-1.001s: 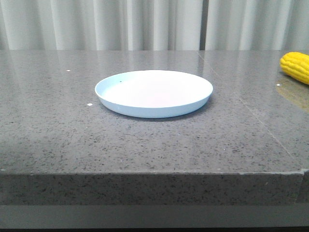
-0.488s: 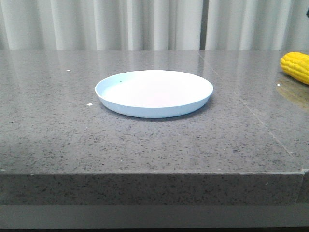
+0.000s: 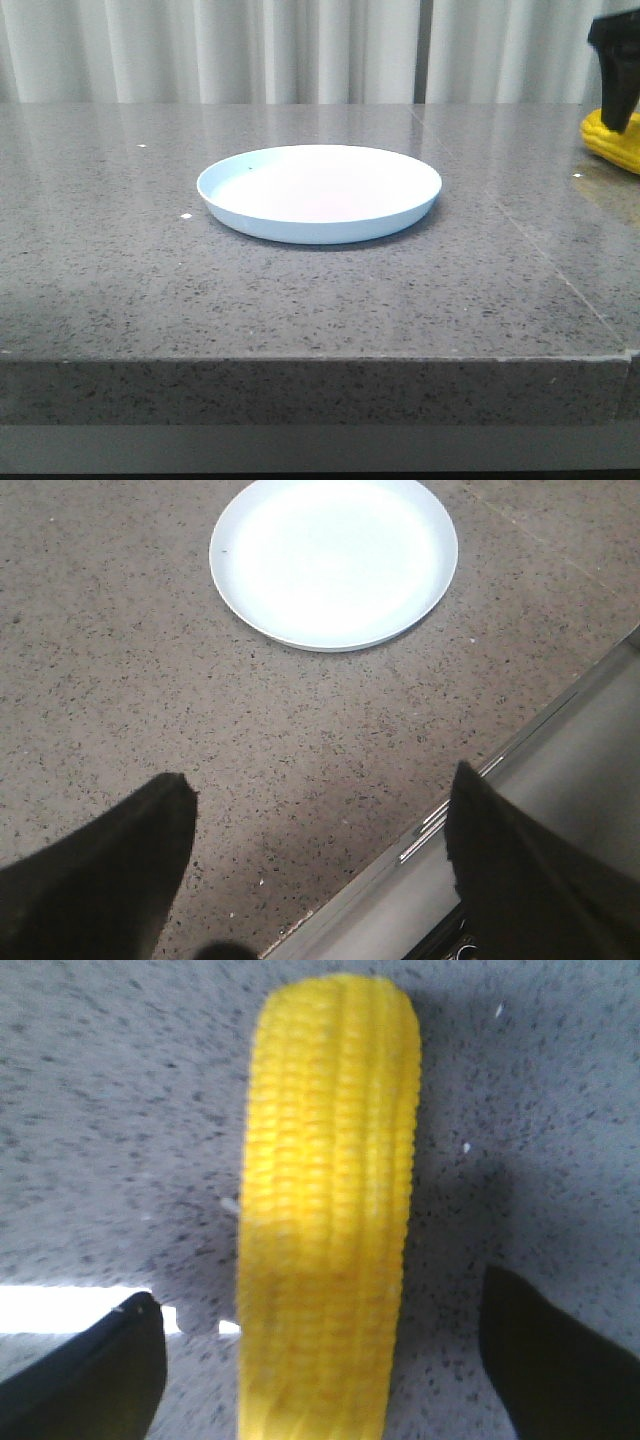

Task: Place corn on plate with both arms
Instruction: 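Grasp the yellow corn cob with the right gripper and lift it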

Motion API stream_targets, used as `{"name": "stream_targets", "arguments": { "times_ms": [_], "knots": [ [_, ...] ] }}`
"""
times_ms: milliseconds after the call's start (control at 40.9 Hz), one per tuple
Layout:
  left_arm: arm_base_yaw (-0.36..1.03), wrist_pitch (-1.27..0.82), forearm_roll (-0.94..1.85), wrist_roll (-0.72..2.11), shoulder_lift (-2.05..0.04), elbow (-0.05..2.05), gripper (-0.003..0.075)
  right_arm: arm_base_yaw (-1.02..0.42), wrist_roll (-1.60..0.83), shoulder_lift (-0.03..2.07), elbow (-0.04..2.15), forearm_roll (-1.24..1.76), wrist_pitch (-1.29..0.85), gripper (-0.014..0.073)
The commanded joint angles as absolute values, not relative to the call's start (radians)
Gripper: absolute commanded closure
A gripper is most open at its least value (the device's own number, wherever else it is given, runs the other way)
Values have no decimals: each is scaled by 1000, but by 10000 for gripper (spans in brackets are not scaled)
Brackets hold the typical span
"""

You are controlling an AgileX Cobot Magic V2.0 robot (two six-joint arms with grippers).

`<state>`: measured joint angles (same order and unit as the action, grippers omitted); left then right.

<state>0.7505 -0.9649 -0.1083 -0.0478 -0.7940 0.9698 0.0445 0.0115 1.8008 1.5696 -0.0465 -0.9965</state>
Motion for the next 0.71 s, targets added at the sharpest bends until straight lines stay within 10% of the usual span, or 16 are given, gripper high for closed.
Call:
{"name": "stream_targets", "arguments": {
  "times_ms": [0, 195, 415, 684],
  "knots": [
    [759, -899, -113, -56, -795, 996, 208, 51, 9, 1792, 1608, -56, -959, -62],
    [759, -899, -113, -56, -795, 996, 208, 51, 9, 1836, 1608, -44, -934, -25],
    [759, -899, -113, -56, -795, 996, 208, 51, 9, 1833, 1608, -29, -938, 356],
    [759, -899, -113, -56, -795, 996, 208, -2, -31, 1748, 1608, 71, -967, 363]
  ]
}}
